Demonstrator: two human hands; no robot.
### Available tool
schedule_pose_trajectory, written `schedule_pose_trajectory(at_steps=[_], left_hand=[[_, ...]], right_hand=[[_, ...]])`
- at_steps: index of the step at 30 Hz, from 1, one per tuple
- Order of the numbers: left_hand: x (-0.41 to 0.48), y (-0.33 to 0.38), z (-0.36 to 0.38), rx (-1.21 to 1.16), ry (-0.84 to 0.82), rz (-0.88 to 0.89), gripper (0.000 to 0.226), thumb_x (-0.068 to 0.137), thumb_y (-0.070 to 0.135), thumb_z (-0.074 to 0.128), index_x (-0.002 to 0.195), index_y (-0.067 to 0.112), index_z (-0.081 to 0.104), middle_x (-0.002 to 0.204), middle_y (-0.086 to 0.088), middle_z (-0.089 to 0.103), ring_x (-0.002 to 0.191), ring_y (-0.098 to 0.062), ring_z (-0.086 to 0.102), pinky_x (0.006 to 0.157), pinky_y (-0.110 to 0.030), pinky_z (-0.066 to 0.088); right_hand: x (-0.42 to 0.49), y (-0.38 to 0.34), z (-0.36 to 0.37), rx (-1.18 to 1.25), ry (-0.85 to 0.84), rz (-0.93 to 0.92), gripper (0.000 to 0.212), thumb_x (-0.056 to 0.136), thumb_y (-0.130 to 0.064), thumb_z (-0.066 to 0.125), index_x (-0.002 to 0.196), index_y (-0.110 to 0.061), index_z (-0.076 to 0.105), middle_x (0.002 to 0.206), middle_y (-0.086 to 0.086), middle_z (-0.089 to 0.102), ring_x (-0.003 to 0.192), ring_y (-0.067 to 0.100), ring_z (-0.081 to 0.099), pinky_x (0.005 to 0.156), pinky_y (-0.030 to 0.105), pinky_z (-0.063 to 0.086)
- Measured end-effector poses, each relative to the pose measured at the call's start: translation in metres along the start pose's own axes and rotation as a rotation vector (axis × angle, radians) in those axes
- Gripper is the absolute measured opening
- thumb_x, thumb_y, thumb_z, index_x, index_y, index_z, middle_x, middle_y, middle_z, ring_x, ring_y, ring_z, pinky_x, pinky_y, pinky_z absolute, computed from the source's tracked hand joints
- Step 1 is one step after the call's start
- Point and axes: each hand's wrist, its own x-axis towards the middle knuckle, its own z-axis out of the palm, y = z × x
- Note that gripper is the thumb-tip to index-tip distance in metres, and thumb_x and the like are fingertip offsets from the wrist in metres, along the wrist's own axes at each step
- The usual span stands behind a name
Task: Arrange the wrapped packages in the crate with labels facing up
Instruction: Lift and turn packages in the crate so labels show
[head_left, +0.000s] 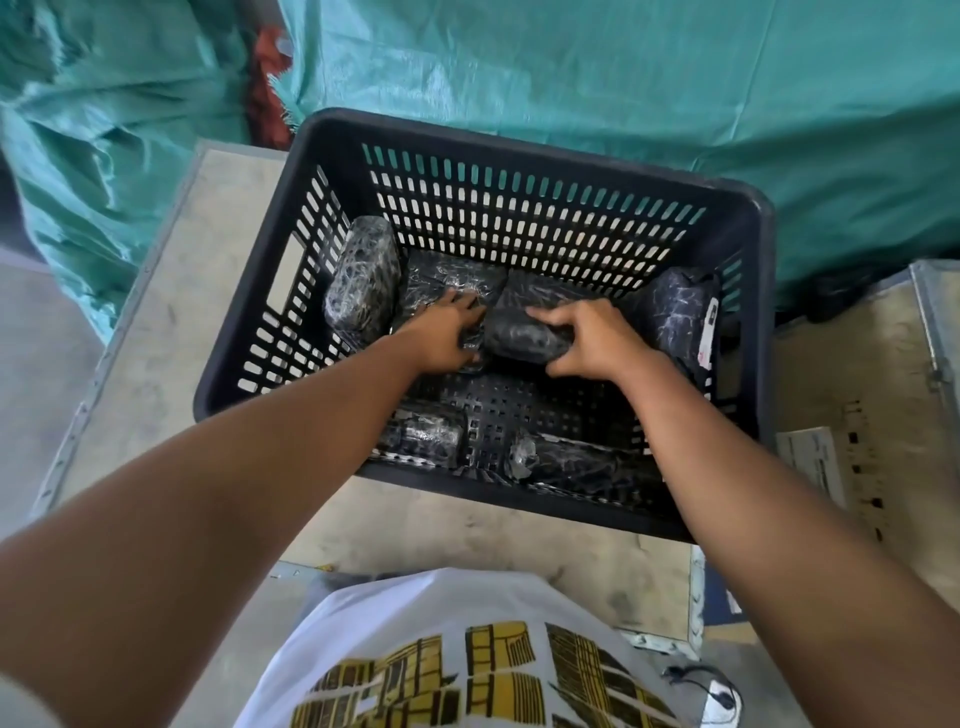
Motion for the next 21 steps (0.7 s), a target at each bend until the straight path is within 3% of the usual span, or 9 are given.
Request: schedule_pose_trajectory(at_steps=[2,3,6,8,12,15,17,19,21], left_hand=[[0.000,0.001,-0.002,-0.089,0.031,0.008,0.083,0.092,0.029,0.072,0.160,0.018,0.026,0.168,-0.008,0.018,0.153,-0.036,0.015,0.122,-0.056,0.019],[-0.001,0.002,-0.004,-0.142,0.046,0.011,0.088,0.091,0.031,0.072,0.161,0.019,0.020,0.165,-0.012,0.026,0.149,-0.038,0.029,0.120,-0.053,0.026],[-0.011,0.007,-0.011,-0.326,0.090,0.052,0.113,0.094,0.047,0.064,0.153,0.032,-0.031,0.163,-0.013,0.027,0.137,-0.032,0.048,0.117,-0.049,0.034],[-0.017,0.013,-0.015,-0.376,0.139,0.118,0.112,0.095,0.058,0.055,0.142,0.040,-0.045,0.165,-0.011,0.017,0.127,-0.032,0.059,0.114,-0.050,0.038],[-0.016,0.026,-0.015,-0.419,0.157,0.207,0.106,0.100,0.047,0.053,0.140,0.046,-0.045,0.166,-0.015,0.014,0.106,-0.036,0.071,0.105,-0.046,0.047],[-0.014,0.035,-0.014,-0.423,0.160,0.237,0.107,0.100,0.042,0.056,0.141,0.048,-0.042,0.163,-0.019,0.024,0.118,-0.033,0.064,0.108,-0.049,0.044],[-0.014,0.037,-0.017,-0.459,0.181,0.269,0.105,0.099,0.039,0.058,0.145,0.051,-0.036,0.160,-0.019,0.034,0.126,-0.029,0.058,0.111,-0.044,0.040],[-0.013,0.035,-0.022,-0.456,0.192,0.272,0.100,0.100,0.037,0.057,0.149,0.052,-0.028,0.156,-0.018,0.042,0.126,-0.030,0.057,0.112,-0.043,0.039],[-0.012,0.030,-0.023,-0.443,0.169,0.218,0.089,0.102,0.040,0.053,0.151,0.057,-0.018,0.152,-0.014,0.048,0.112,-0.026,0.064,0.106,-0.041,0.045]], right_hand=[[-0.003,-0.002,-0.010,0.130,0.096,-0.048,0.083,0.069,-0.016,0.093,0.143,-0.034,0.060,0.134,0.003,0.067,0.085,0.005,0.066,0.074,0.013,0.050],[-0.005,-0.002,-0.016,0.192,0.161,-0.062,0.078,0.071,-0.016,0.092,0.141,-0.032,0.062,0.130,0.000,0.069,0.086,0.005,0.067,0.075,0.014,0.052],[-0.010,0.000,-0.029,0.471,0.288,-0.072,0.064,0.079,-0.014,0.083,0.139,-0.028,0.065,0.123,-0.011,0.068,0.097,-0.003,0.068,0.082,0.017,0.057],[-0.011,0.004,-0.035,0.626,0.321,-0.056,0.057,0.083,-0.011,0.079,0.136,-0.026,0.067,0.116,-0.018,0.068,0.091,-0.013,0.067,0.077,0.010,0.055],[-0.013,0.007,-0.043,0.749,0.326,-0.017,0.051,0.080,-0.011,0.078,0.125,-0.034,0.074,0.100,-0.014,0.071,0.061,-0.008,0.062,0.056,0.012,0.051],[-0.014,0.005,-0.051,0.834,0.326,0.014,0.045,0.075,-0.021,0.074,0.113,-0.046,0.075,0.116,-0.012,0.072,0.090,0.004,0.071,0.071,0.025,0.061],[-0.014,0.005,-0.055,0.906,0.308,0.040,0.043,0.072,-0.031,0.070,0.111,-0.047,0.076,0.115,-0.013,0.075,0.101,0.011,0.072,0.073,0.025,0.059],[-0.013,0.005,-0.056,0.951,0.318,0.049,0.042,0.076,-0.036,0.073,0.118,-0.045,0.075,0.115,-0.019,0.074,0.104,0.000,0.070,0.078,0.017,0.056],[-0.010,0.008,-0.054,0.975,0.374,0.037,0.041,0.083,-0.034,0.078,0.123,-0.039,0.074,0.113,-0.025,0.073,0.104,-0.010,0.067,0.080,0.010,0.053]])
